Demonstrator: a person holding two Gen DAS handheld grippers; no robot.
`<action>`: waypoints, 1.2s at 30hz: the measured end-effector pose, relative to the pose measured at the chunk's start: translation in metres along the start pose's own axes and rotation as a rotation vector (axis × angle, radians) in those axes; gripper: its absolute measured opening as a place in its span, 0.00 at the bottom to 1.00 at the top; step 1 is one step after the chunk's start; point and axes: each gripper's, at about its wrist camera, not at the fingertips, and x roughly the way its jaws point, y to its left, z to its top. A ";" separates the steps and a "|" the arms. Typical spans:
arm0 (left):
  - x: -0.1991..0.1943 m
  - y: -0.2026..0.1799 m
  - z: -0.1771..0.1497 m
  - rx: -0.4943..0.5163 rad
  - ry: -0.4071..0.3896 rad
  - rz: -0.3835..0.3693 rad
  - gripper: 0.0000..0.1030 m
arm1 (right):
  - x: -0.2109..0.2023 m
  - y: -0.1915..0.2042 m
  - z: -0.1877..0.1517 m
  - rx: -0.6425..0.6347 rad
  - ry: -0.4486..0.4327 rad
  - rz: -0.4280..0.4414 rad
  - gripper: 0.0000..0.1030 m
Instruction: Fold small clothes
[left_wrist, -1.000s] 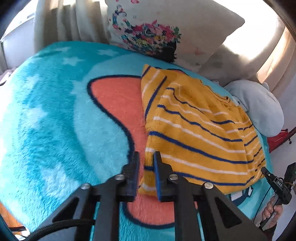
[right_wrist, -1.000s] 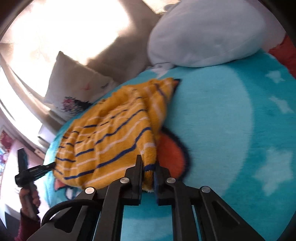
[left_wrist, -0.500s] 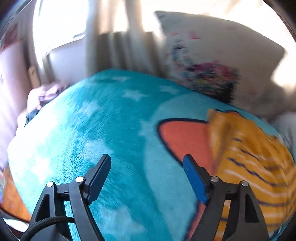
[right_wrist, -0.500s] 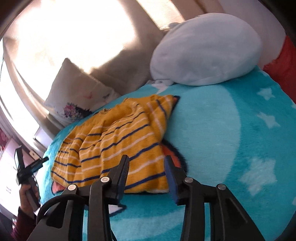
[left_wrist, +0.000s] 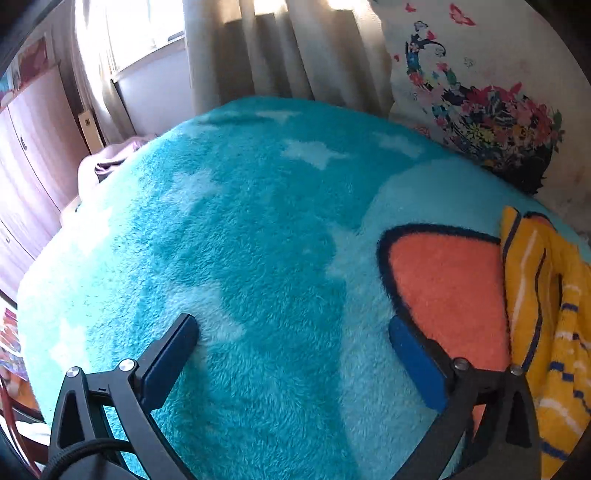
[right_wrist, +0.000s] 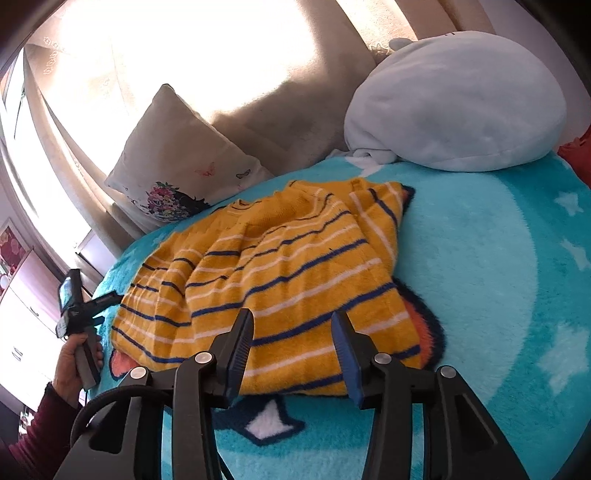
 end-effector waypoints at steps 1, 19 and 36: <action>0.001 0.004 0.000 -0.016 0.004 -0.020 1.00 | 0.002 0.001 0.001 0.002 0.003 0.001 0.46; 0.001 0.005 -0.001 -0.014 0.003 -0.019 1.00 | 0.015 -0.008 0.022 0.095 -0.014 0.011 0.51; 0.001 0.005 -0.001 -0.014 0.003 -0.019 1.00 | 0.013 0.031 0.041 0.022 -0.025 0.060 0.56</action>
